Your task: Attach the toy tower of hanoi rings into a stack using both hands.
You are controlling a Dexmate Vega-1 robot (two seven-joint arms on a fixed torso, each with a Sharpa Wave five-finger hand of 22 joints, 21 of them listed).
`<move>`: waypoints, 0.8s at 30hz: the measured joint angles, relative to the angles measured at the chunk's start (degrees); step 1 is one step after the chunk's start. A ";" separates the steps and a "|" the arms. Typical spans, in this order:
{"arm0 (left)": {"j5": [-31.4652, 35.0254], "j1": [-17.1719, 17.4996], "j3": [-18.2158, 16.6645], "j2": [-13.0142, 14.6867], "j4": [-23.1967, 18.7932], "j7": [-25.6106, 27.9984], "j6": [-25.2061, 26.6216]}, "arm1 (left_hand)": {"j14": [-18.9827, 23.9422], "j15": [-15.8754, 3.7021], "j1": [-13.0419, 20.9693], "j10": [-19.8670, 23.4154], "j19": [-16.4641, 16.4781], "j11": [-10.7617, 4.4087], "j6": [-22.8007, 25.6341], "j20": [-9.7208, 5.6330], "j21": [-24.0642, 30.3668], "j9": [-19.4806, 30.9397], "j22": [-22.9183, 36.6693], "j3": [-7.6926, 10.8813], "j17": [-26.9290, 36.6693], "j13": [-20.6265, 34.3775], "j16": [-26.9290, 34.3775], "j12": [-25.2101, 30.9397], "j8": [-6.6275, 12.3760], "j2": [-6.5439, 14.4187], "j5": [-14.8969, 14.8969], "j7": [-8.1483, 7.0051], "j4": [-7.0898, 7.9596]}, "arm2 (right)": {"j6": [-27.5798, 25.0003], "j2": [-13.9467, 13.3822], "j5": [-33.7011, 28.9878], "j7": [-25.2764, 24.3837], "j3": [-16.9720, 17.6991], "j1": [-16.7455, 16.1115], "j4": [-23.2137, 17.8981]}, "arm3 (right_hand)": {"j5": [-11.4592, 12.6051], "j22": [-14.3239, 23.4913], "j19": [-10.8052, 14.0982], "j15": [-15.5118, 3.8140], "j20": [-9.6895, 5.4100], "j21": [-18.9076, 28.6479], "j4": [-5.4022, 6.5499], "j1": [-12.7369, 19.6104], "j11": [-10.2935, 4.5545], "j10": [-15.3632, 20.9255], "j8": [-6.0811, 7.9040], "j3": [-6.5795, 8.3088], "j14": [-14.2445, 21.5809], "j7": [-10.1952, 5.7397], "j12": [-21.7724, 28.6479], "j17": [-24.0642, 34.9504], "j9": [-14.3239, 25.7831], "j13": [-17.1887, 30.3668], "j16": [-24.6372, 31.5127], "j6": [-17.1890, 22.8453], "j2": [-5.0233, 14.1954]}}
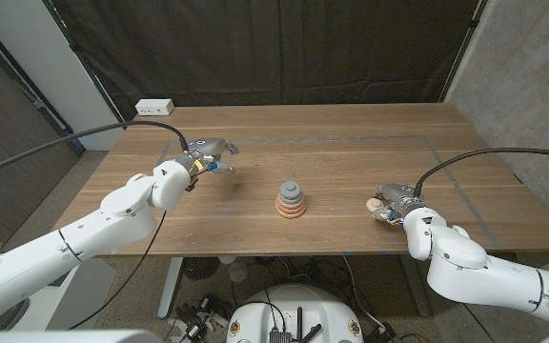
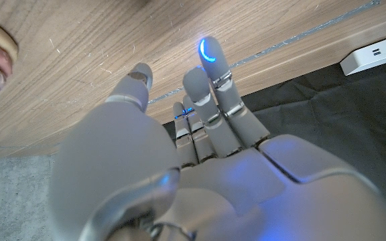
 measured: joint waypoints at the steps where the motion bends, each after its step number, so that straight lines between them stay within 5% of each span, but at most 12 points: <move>1: 0.02 -0.01 0.03 -0.02 0.00 0.00 0.02 | 0.00 0.00 0.00 0.00 0.00 0.00 0.00 0.00 0.00 0.00 0.00 0.05 -0.02 -0.02 0.00 0.00 0.00 0.00 0.00 0.00 0.05 | -0.14 0.03 -0.18 0.15 -0.40 0.30 0.09 | 0.00 -0.06 0.00 0.00 0.00 0.00 0.00 0.01 -0.06 0.06 0.00 0.00 0.00 0.01 0.00 -0.04 0.00 0.00 0.00 0.02 0.01; 24: -0.20 0.63 -0.04 -0.06 -0.40 0.25 0.64 | 0.00 0.00 0.00 0.60 0.00 -0.01 0.45 0.00 0.00 0.00 0.00 0.55 0.35 0.41 0.00 0.03 0.00 0.00 0.00 -0.06 0.08 | -0.62 0.39 -2.52 2.52 -4.13 2.86 1.05 | -0.27 -0.33 0.00 -0.27 0.00 0.22 0.21 0.61 -0.91 1.53 0.43 -0.18 0.57 -1.02 0.21 -0.01 -0.14 0.53 0.41 1.05 0.61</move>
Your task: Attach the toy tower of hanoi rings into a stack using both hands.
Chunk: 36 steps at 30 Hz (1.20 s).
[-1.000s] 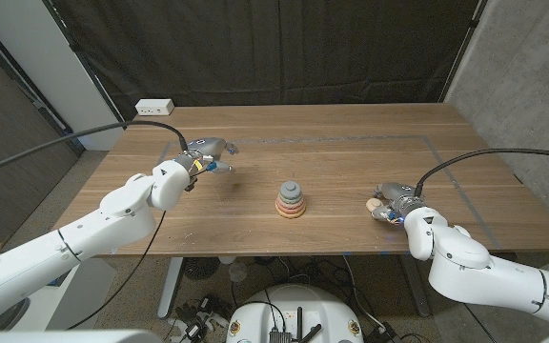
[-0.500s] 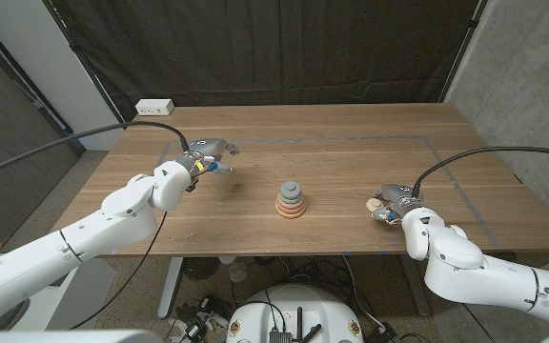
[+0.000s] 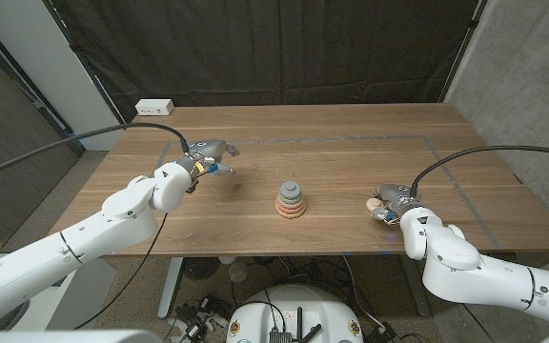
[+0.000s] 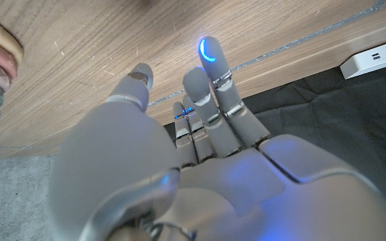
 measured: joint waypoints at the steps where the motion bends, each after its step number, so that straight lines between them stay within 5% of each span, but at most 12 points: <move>1: -0.06 0.07 -0.08 0.03 -0.04 0.07 0.02 | 0.00 0.00 -0.03 0.00 0.00 0.00 0.00 0.00 0.00 0.00 0.00 0.00 0.00 0.00 0.00 0.18 0.00 0.03 0.00 0.00 0.00 | 0.05 0.03 -0.03 0.10 -0.04 0.01 0.04 | 0.00 0.00 0.00 0.00 0.00 0.00 0.00 0.00 -0.18 0.18 0.00 0.00 0.00 0.00 0.00 0.05 0.00 0.00 0.00 0.00 0.00; 10: -0.63 0.37 -0.31 0.16 -0.22 0.51 0.03 | 0.00 0.00 -0.23 0.31 0.00 -0.31 0.03 0.00 0.00 0.28 0.00 0.55 0.27 0.00 0.00 0.20 0.00 0.23 0.00 -0.03 -0.08 | 0.20 0.41 -0.14 0.36 -0.13 -0.02 0.50 | 0.00 0.01 0.76 -0.19 -0.33 0.22 -0.19 -0.10 -0.92 2.59 0.51 -0.19 1.10 -2.22 0.23 0.14 -0.22 0.19 0.64 1.80 0.51; 18: -1.16 1.10 -0.91 0.63 -0.70 0.90 0.04 | 0.00 0.00 -0.23 0.57 0.00 -0.06 0.27 0.00 0.00 0.28 0.00 0.55 0.26 -0.01 0.00 0.20 0.00 0.23 0.00 -0.28 -0.07 | 0.85 0.83 -0.06 0.00 0.34 -0.66 1.06 | 0.18 0.01 2.90 -1.30 -1.22 0.44 -0.21 0.99 -2.53 9.13 2.99 -0.67 4.56 -5.52 2.01 0.41 -0.53 1.01 2.85 6.98 1.59; 29: -1.48 1.39 -1.15 0.99 -1.00 1.12 -0.09 | 0.00 0.00 -0.23 0.57 0.00 -0.06 0.58 0.00 0.00 0.27 0.00 1.04 0.26 0.27 -0.23 0.20 0.00 0.23 0.00 0.03 -0.08 | 1.88 1.53 0.47 -2.75 1.91 -2.56 1.55 | 0.28 0.17 4.94 -2.67 -2.24 0.44 -0.31 2.14 -1.82 13.31 5.83 -0.75 8.21 -5.57 2.56 0.68 -1.31 1.41 3.82 13.42 2.71; 36: -1.59 1.42 -1.23 1.12 -1.06 1.19 -0.23 | 0.02 0.02 -0.23 0.77 0.00 -0.26 0.58 0.00 0.00 0.27 0.00 1.03 0.47 0.26 -0.23 0.20 0.00 0.23 0.00 0.03 -0.08 | 2.60 1.63 0.76 -4.67 3.11 -3.84 1.52 | 0.66 0.43 5.77 -3.31 -2.47 0.44 -0.30 3.43 -1.20 13.94 6.21 -0.92 9.23 -5.20 2.56 0.67 -1.44 1.41 4.02 14.61 2.92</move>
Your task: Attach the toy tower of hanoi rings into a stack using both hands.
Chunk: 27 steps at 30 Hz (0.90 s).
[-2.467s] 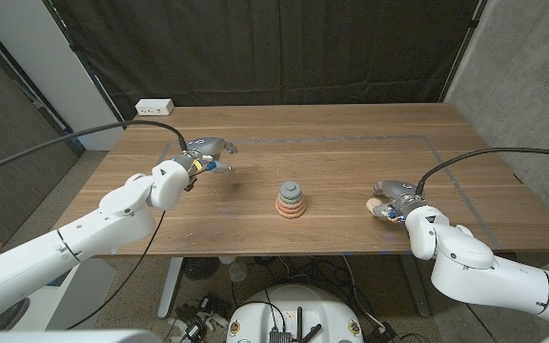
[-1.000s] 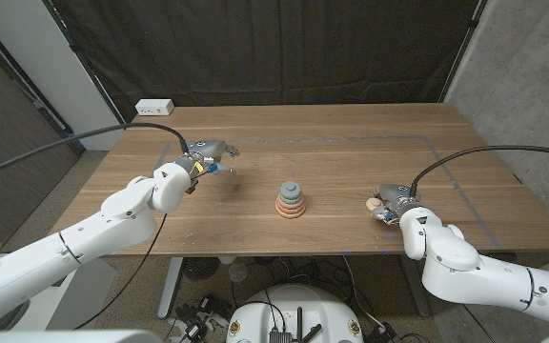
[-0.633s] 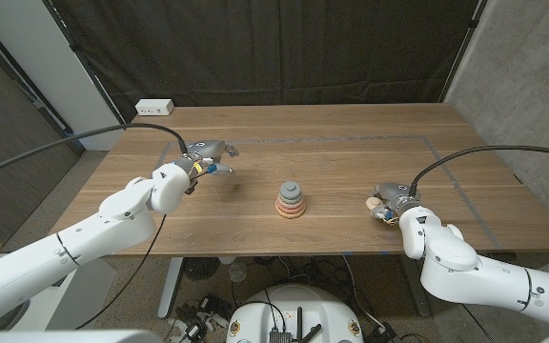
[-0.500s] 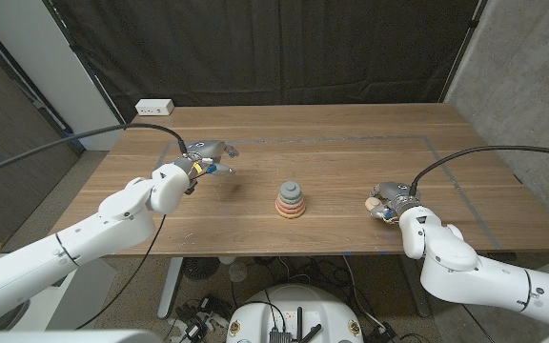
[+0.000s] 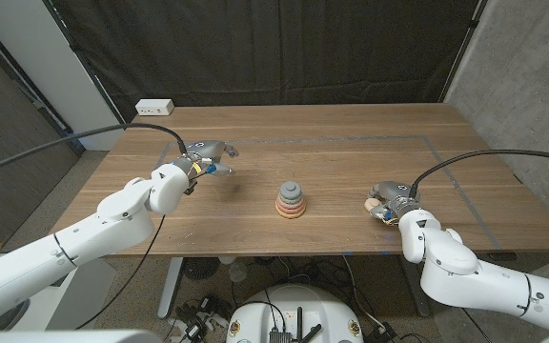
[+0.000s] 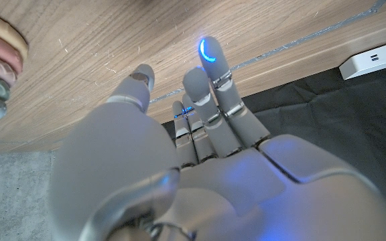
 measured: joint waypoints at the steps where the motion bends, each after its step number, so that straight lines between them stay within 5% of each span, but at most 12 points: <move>1: -0.03 0.02 -0.02 0.02 -0.01 0.02 -0.02 | 0.09 0.09 0.00 0.00 0.00 0.00 0.00 0.00 0.00 0.00 0.00 0.00 0.04 0.00 0.00 0.00 0.00 0.00 0.00 0.00 0.00 | 0.13 0.00 0.08 -0.28 0.23 -0.20 -0.05 | 0.00 0.01 0.16 0.00 -0.16 0.00 0.03 0.08 0.00 0.01 0.01 -0.15 0.00 0.10 0.00 0.00 -0.01 0.00 0.00 0.13 0.07; 27: -0.93 0.89 -1.05 0.54 -0.04 1.36 -0.66 | 0.09 0.09 0.00 0.36 0.00 -0.04 0.11 0.00 0.22 0.27 0.00 0.46 0.05 -0.01 0.00 0.00 0.00 0.00 0.00 -0.11 -0.16 | 0.80 -1.57 -2.07 -1.66 2.45 -2.04 -3.19 | 0.34 0.23 0.90 -0.80 -0.50 0.00 0.03 0.25 -0.11 3.36 0.53 -0.71 1.60 -0.35 -1.16 -0.01 -0.45 0.00 -0.01 1.58 0.03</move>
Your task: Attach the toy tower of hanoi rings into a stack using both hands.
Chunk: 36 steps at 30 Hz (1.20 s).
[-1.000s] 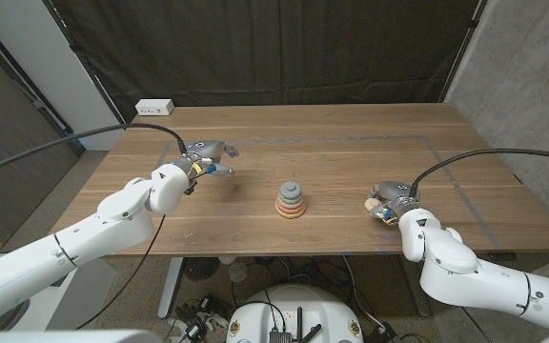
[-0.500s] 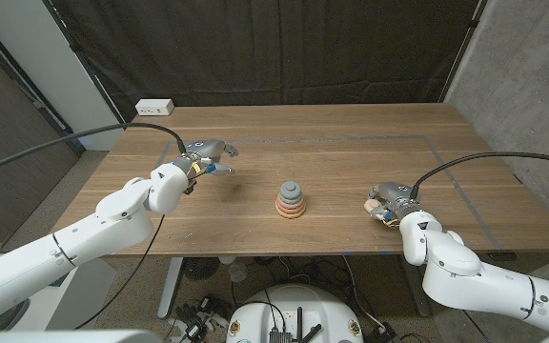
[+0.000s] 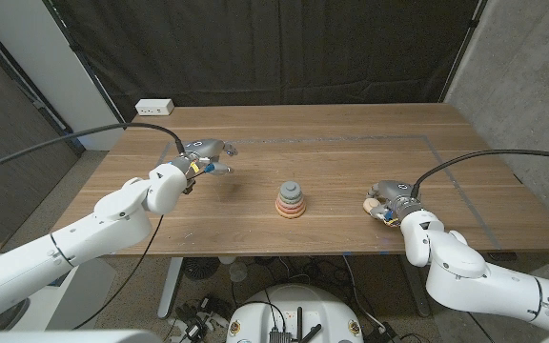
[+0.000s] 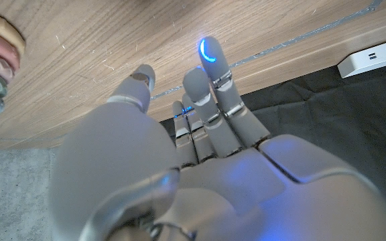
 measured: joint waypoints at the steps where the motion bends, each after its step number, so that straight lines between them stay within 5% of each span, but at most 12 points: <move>1: -0.07 0.15 -0.12 0.06 0.01 0.10 -0.04 | 0.00 0.00 0.00 0.00 0.00 0.00 0.18 0.00 0.00 0.00 0.00 0.00 0.00 0.00 0.00 0.00 0.00 0.00 0.00 -0.18 0.00 | -0.05 -0.08 -0.37 0.13 0.06 -0.02 -0.23 | 0.00 0.03 0.00 0.00 0.00 0.00 0.00 0.00 0.09 0.10 0.16 0.00 0.00 -0.03 -0.02 0.00 -0.03 0.00 0.00 0.05 0.00; 36: -3.77 5.05 -3.96 2.25 0.13 5.07 -2.80 | 0.42 -0.42 -0.24 0.73 0.00 -0.12 0.72 0.00 0.23 -0.01 0.00 0.15 -0.06 0.27 -0.39 0.00 0.00 -0.24 0.00 -0.11 0.16 | 4.63 -1.91 -9.37 6.49 3.51 -0.72 -6.72 | 0.22 0.31 1.04 -0.67 -0.61 0.00 -0.01 -0.13 0.13 0.73 0.43 0.00 1.04 0.15 -0.73 -0.01 -0.37 0.00 -0.02 0.58 0.15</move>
